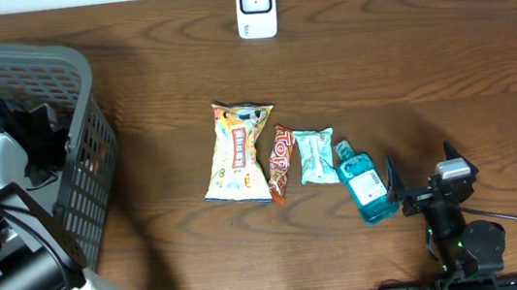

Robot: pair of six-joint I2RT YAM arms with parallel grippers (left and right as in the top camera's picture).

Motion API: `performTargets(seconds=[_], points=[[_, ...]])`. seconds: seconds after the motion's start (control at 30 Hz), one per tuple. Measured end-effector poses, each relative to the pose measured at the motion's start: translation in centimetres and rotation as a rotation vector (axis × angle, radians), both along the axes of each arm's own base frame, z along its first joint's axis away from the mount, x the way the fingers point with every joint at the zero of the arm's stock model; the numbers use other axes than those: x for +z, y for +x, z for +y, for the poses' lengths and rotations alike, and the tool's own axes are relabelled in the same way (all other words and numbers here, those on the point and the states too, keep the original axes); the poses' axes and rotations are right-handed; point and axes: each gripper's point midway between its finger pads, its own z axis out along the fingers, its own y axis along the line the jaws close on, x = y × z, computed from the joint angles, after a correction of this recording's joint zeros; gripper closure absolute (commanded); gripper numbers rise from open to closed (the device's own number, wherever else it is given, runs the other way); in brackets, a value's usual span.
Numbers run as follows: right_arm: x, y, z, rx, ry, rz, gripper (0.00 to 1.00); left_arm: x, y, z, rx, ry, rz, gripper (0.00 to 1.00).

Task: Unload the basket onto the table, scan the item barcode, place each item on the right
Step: 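Reach into the basket and grasp the orange box, left gripper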

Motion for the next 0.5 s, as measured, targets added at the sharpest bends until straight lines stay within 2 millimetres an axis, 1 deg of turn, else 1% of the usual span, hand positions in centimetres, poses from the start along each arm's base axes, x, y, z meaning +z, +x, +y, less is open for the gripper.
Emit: performTargets(seconds=[0.03,0.07,0.1,0.13,0.23,0.27,0.3,0.33,0.5], points=[[0.0,0.0,0.0,0.000,0.000,0.000,0.01,0.0,0.1,-0.1,-0.013,0.001,-0.006,0.01],[0.0,0.0,0.0,0.000,0.000,0.000,0.01,0.0,0.1,-0.1,-0.020,0.000,-0.008,0.05],[0.0,0.0,0.0,0.000,0.000,0.000,0.01,0.0,0.1,-0.2,-0.033,-0.001,-0.011,0.15],[0.0,0.0,0.0,0.000,0.000,0.000,0.01,0.0,0.2,-0.2,-0.043,0.000,-0.015,0.29],[0.0,0.0,0.0,0.000,0.000,0.000,0.01,-0.3,0.5,-0.4,-0.059,-0.011,-0.022,0.58],[0.0,0.0,0.0,0.000,0.000,0.000,0.01,-0.3,0.6,-0.5,-0.063,-0.021,-0.026,0.76],[0.0,0.0,0.0,0.000,0.000,0.000,0.01,-0.4,0.6,-0.8,-0.067,-0.039,-0.030,0.87],[0.0,0.0,0.0,0.000,0.000,0.000,0.01,-0.3,0.7,-1.1,-0.071,-0.050,-0.033,0.92],[0.0,0.0,0.0,0.000,0.000,0.000,0.01,-0.1,0.9,-1.3,-0.075,-0.067,-0.046,0.92]])
